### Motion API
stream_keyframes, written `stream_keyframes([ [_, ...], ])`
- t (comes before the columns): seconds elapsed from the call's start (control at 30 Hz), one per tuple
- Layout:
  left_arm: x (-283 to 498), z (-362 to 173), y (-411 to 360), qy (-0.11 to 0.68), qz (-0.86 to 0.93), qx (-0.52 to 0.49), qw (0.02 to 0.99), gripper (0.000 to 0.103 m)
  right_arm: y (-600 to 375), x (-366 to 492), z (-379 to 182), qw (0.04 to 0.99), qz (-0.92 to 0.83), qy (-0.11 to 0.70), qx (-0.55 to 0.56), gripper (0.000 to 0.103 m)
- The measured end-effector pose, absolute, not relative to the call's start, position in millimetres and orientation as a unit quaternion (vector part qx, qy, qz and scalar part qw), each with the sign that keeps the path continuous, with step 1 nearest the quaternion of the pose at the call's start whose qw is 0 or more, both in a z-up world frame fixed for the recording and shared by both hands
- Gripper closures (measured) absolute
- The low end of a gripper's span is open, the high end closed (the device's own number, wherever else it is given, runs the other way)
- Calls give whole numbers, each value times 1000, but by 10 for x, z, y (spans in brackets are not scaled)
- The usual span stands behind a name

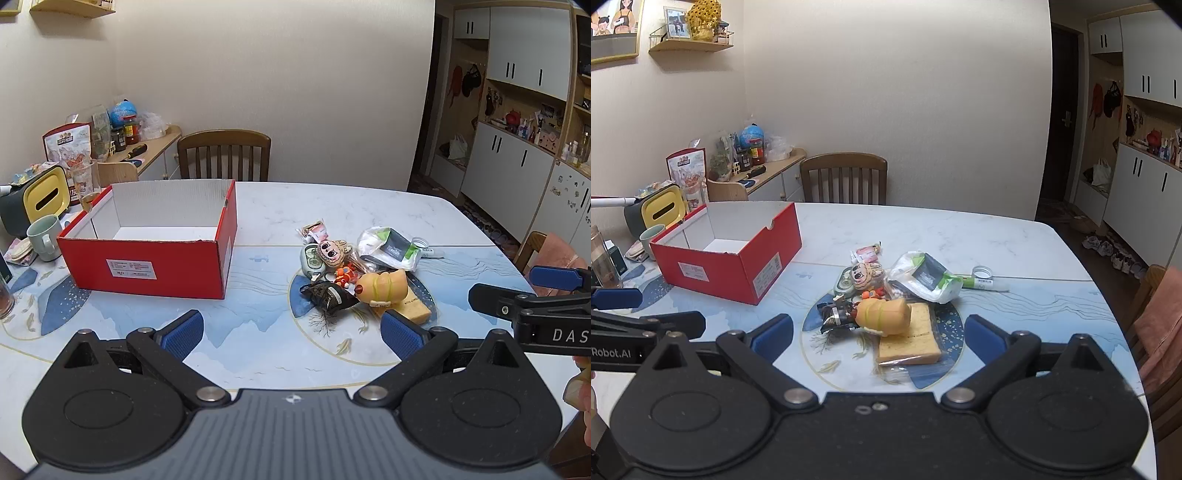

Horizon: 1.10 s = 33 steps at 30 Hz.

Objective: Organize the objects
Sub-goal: 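Move both tools toward the plate of items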

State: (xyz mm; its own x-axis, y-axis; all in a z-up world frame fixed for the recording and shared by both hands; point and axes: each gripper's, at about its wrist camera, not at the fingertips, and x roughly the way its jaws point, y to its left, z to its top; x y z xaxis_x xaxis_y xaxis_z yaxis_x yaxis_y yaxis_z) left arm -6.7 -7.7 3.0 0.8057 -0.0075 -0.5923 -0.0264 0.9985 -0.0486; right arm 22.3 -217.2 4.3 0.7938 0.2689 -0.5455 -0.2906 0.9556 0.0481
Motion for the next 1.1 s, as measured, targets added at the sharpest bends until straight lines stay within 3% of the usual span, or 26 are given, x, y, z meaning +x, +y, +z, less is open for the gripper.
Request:
stream_keyframes([
  [1.1,344,36,-249,311,-42,-16,949,0,-2263,523,60,943,151,296,-20,9],
])
